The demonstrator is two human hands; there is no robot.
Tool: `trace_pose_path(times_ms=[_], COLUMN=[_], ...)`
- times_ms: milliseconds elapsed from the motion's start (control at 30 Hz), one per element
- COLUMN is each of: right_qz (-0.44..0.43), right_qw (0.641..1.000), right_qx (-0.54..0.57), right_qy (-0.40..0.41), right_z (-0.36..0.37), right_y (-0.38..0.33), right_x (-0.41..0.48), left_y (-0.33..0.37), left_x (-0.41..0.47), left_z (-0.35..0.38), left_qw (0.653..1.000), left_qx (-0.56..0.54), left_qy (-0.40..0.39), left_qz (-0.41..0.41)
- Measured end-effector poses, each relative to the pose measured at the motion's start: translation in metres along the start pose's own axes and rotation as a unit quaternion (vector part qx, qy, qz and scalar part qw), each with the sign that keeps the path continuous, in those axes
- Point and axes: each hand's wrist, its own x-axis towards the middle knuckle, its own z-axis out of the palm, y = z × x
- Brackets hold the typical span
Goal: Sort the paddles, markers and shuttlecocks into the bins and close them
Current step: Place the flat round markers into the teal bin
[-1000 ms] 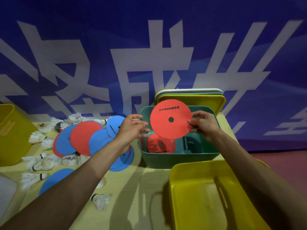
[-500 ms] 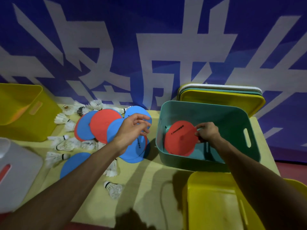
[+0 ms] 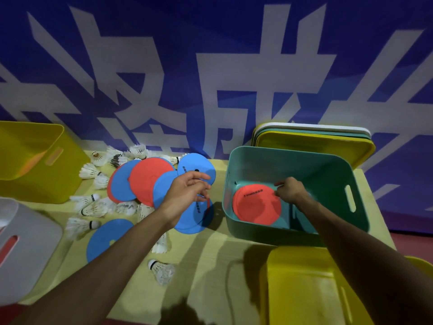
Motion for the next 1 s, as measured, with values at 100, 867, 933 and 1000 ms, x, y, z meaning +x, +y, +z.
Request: trace_pose_path(times_ms=[100,867,933,1000], right_qz=[-0.038,-0.253,-0.222,-0.201], right_qw=[0.999,0.967,0.974,0.978], right_qx=[0.026,-0.029,-0.037,-0.042], right_qy=[0.020,0.018,-0.019,-0.044], right_z=[-0.005,0.139,0.163,0.189], right_y=[-0.006,-0.219,-0.217,-0.217], right_x=[-0.009,-0.062,-0.060,-0.058], left_y=[-0.002,-0.088,-0.110,-0.135], left_x=[-0.001,0.000,0.001,0.003], left_z=[-0.002,-0.208,-0.221,-0.236], left_qw=[1.000,0.984,0.985,0.982], left_qx=[-0.013,-0.078,-0.070,-0.062], left_qy=[0.000,0.148,0.140,0.139], left_qz=[-0.002,-0.056,-0.075,-0.116])
